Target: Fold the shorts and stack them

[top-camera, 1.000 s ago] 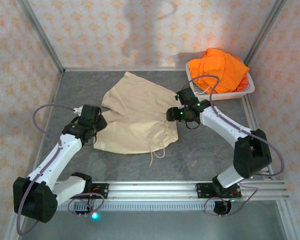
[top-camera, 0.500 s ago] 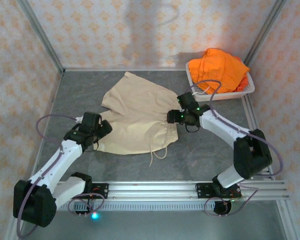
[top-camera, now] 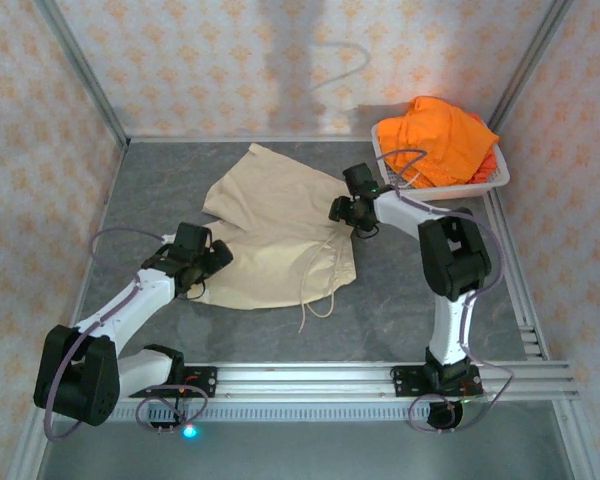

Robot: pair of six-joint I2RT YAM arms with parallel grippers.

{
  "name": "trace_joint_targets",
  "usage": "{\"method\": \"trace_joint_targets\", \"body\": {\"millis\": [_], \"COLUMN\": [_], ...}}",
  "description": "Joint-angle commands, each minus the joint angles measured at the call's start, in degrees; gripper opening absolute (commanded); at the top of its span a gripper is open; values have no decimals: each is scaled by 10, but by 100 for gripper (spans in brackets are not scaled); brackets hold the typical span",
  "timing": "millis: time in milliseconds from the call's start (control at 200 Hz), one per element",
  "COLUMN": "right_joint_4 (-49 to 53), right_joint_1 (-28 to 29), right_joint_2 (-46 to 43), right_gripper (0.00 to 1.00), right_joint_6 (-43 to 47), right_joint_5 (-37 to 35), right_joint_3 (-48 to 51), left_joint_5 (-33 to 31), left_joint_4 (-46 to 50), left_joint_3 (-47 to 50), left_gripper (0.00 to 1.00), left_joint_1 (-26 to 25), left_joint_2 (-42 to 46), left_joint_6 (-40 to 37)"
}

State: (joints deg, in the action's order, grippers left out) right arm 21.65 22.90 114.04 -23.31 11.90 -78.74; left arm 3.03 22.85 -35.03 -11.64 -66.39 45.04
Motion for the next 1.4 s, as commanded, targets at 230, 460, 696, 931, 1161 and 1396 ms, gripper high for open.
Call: {"method": "trace_joint_targets", "body": {"millis": [230, 460, 696, 931, 1161, 1396], "right_joint_4": [26, 68, 54, 10, -15, -16], "right_joint_1": [-15, -15, -13, -1, 2, 2], "right_joint_2": [109, 117, 25, -139, -267, -335], "right_gripper": [10, 24, 73, 80, 80, 79], "right_joint_6": [1, 47, 74, 91, 87, 87], "right_joint_5": [-34, -48, -34, -33, -33, -34], "right_joint_3": [-172, -289, -226, -60, 72, 165], "left_joint_5": [-7, -21, -12, 2, 14, -52], "left_joint_4": [-19, 8, 44, 5, -49, 34], "left_joint_3": [21, 22, 68, 102, 82, -18], "left_gripper": [100, 100, 97, 82, 52, 0], "left_joint_1": [-4, -4, -19, -59, -86, -93], "left_joint_2": [2, 64, 154, 127, 36, 60], "left_joint_6": [0, 22, 76, 97, 98, 51]}}
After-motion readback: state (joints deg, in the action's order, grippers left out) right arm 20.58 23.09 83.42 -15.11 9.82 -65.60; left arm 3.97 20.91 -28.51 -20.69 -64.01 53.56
